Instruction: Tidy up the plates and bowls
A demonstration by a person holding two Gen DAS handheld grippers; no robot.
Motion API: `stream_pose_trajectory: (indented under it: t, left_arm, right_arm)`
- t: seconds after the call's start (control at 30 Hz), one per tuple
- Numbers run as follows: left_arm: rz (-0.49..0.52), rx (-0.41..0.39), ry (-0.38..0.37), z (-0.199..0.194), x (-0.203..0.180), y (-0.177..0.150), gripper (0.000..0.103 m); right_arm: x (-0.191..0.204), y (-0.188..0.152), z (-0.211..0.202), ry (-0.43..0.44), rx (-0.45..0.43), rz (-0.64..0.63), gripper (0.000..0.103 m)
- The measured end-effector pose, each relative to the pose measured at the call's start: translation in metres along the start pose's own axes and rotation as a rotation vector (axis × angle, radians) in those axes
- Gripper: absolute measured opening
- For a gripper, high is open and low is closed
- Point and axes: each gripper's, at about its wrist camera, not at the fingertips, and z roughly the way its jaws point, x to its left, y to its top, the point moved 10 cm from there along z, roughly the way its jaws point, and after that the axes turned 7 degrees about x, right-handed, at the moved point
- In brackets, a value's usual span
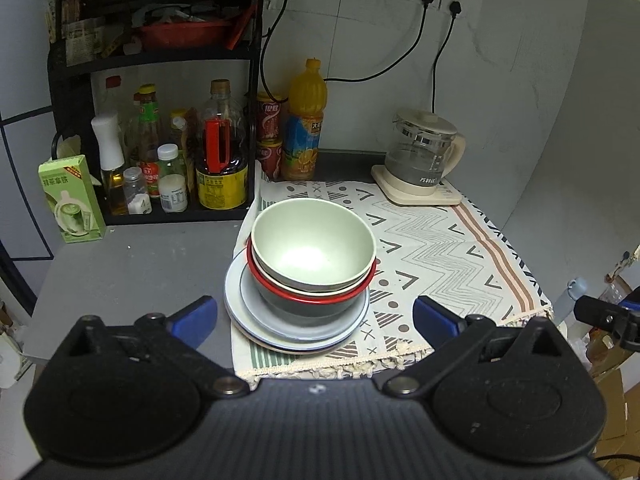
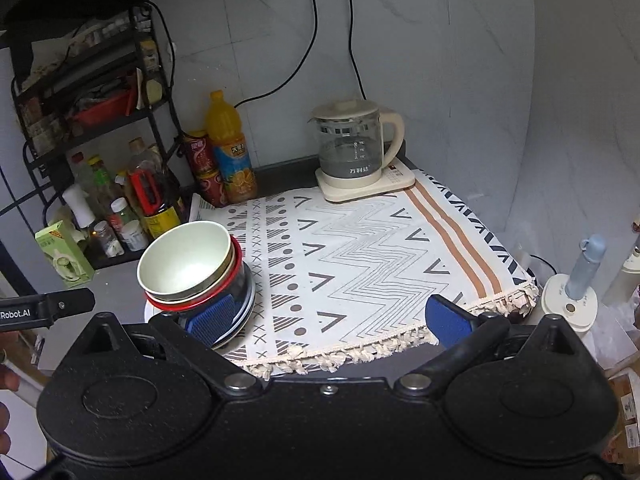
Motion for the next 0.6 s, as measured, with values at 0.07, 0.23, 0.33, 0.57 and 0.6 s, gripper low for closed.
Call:
stream_pose_trajectory:
  t: [0.07,0.23,0.33,0.57,0.6]
  left_arm:
    - [0.000,-0.001,-0.003,-0.004,0.000,-0.003,0.103]
    - [0.003,0.009,-0.004,-0.008,0.002,-0.011,0.103]
    - [-0.004,0.013,0.001,-0.011,0.005,-0.014,0.103]
    - [0.017,-0.004,0.030,-0.018,0.007,-0.016,0.103]
    - [0.019,-0.005,0.033,-0.018,0.008,-0.016,0.103]
  right_arm:
    - [0.003,-0.001,-0.003,-0.006,0.002,-0.010,0.103]
    - [0.015,-0.006,-0.009,-0.013,-0.010,-0.062,0.103]
    - [0.020,-0.007,-0.013,-0.004,-0.014,-0.069,0.103]
    - [0.027,-0.011,-0.017,0.011,-0.004,-0.079,0.103]
    - [0.027,-0.011,-0.017,0.018,0.002,-0.077,0.103]
